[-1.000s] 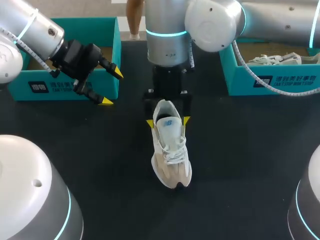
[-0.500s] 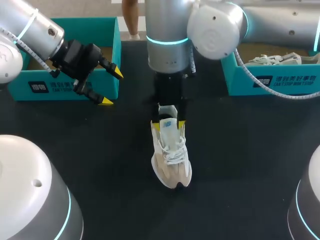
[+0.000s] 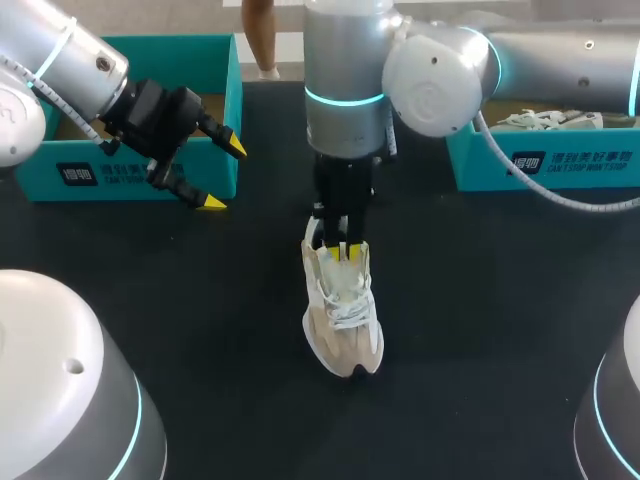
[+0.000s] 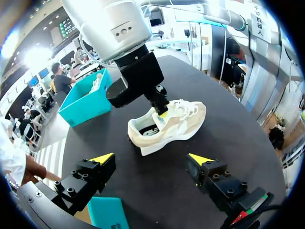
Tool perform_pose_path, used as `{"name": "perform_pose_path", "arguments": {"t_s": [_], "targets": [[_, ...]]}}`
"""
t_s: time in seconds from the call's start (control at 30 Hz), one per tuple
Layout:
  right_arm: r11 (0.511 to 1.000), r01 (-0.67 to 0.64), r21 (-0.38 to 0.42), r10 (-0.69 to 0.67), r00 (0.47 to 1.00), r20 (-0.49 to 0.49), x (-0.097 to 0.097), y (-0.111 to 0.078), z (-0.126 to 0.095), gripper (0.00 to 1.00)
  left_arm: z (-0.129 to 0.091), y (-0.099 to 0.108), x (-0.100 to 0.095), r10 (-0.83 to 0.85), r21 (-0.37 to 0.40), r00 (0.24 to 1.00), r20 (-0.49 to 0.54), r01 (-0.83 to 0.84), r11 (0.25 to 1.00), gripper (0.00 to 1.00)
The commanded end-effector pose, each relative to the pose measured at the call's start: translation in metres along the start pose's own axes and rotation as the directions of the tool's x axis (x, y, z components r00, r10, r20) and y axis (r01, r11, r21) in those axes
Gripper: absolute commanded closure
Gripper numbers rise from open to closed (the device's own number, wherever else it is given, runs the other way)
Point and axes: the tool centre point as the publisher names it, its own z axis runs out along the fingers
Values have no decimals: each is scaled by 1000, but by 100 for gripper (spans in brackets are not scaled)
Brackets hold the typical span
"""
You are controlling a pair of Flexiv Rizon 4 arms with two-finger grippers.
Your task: Take the shoe out of the shoebox, open the shoe tongue, remove and reinsert the insole, then place the shoe into the shoebox
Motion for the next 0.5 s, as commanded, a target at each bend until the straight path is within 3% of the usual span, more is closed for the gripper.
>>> {"name": "perform_pose_path", "arguments": {"t_s": [0.03, 0.13, 0.17, 0.2, 0.5], "targets": [[961, 208, -181, -194, 977, 94, 1, 0, -38, 64, 0, 0, 0, 0, -2, 1000, -1, 0, 1000, 0], [865, 469, -178, -438, 879, 187, 9, 15, -52, 52, 0, 0, 0, 0, -2, 1000, -1, 0, 1000, 0], [821, 543, -175, -507, 835, 215, 13, 20, -56, 34, 0, 0, 0, 0, -2, 1000, -1, 0, 1000, 0], [762, 625, -170, -577, 774, 260, 18, 25, -60, 0, 0, 0, 0, 0, -2, 1000, -1, 0, 1000, 0], [762, 625, -170, -577, 774, 260, 18, 25, -60, 0, 0, 0, 0, 0, -2, 1000, -1, 0, 1000, 0]]}}
